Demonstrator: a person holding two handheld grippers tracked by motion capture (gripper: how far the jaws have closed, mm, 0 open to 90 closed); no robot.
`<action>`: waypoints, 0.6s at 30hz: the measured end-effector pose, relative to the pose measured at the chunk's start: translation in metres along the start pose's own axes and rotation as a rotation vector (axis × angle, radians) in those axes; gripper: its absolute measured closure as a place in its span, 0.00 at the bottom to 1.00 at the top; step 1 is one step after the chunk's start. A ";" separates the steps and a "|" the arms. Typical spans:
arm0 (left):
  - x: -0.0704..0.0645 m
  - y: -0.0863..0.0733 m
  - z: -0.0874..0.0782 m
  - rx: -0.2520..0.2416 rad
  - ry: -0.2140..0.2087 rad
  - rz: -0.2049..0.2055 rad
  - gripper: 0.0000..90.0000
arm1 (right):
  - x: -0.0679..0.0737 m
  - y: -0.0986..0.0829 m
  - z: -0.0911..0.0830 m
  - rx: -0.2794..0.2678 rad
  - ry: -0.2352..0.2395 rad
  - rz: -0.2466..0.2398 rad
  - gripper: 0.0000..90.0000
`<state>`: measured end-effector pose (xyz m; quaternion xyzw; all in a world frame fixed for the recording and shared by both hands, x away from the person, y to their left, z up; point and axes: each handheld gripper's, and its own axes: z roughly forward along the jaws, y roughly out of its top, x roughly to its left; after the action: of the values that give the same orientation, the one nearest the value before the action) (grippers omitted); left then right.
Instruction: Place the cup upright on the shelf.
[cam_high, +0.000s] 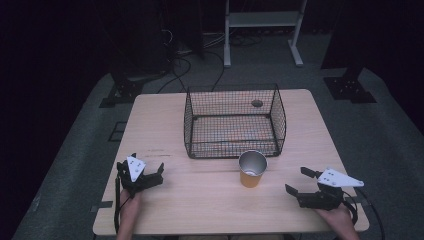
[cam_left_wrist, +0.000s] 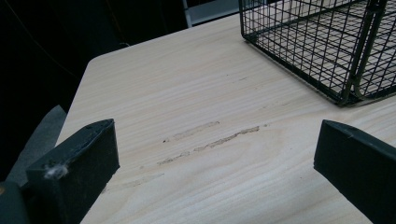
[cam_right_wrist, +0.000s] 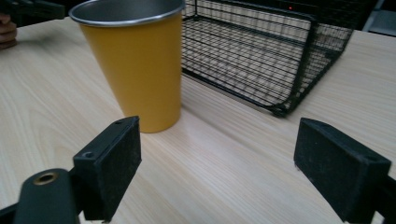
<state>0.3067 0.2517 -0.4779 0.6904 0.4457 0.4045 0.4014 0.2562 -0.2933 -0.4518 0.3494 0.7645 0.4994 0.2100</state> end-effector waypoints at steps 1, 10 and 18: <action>0.000 0.000 0.000 0.000 0.000 0.000 0.00 | 0.002 0.001 0.001 0.000 0.005 -0.004 0.15; 0.000 0.000 0.000 -0.001 0.000 0.001 0.00 | 0.024 0.008 0.020 0.025 0.058 -0.041 0.15; 0.000 0.000 0.000 -0.001 -0.001 0.001 0.00 | 0.033 0.013 0.034 0.024 0.081 -0.034 0.14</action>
<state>0.3065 0.2517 -0.4779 0.6906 0.4449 0.4047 0.4017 0.2613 -0.2443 -0.4530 0.3184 0.7843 0.5000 0.1834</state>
